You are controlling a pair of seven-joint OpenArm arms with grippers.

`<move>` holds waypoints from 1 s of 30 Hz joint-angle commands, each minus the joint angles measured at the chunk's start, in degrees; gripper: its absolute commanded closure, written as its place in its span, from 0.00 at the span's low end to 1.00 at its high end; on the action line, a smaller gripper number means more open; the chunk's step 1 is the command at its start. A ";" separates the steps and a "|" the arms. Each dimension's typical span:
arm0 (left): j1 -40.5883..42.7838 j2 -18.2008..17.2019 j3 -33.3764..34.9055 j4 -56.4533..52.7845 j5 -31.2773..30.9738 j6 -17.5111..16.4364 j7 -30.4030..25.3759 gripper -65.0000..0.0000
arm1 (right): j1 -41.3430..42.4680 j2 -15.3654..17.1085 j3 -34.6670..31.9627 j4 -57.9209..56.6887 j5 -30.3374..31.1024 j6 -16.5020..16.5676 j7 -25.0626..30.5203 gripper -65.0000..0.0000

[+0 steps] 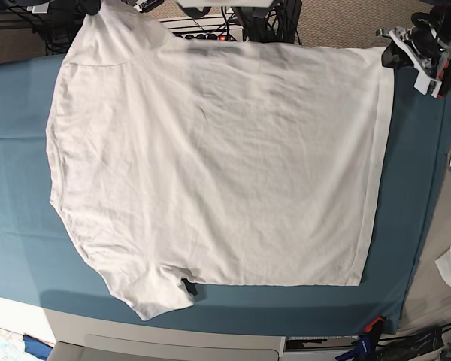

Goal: Fold the T-shirt properly
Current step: 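Lift and pull the shirt edge toward the robot with both grippers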

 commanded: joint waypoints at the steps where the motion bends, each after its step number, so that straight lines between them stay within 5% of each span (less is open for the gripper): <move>1: 0.59 -0.76 -0.61 0.87 -0.81 -0.24 -0.35 1.00 | -1.55 0.31 0.81 0.66 0.55 0.42 -0.02 1.00; 22: 4.52 -0.76 -1.68 1.14 -0.90 -0.68 0.83 1.00 | -6.69 0.31 0.81 0.70 2.97 0.44 -1.95 1.00; 30: 4.17 -0.74 -1.68 1.90 -1.97 -1.07 0.20 1.00 | -6.43 -0.17 0.81 4.85 12.02 1.81 -4.44 1.00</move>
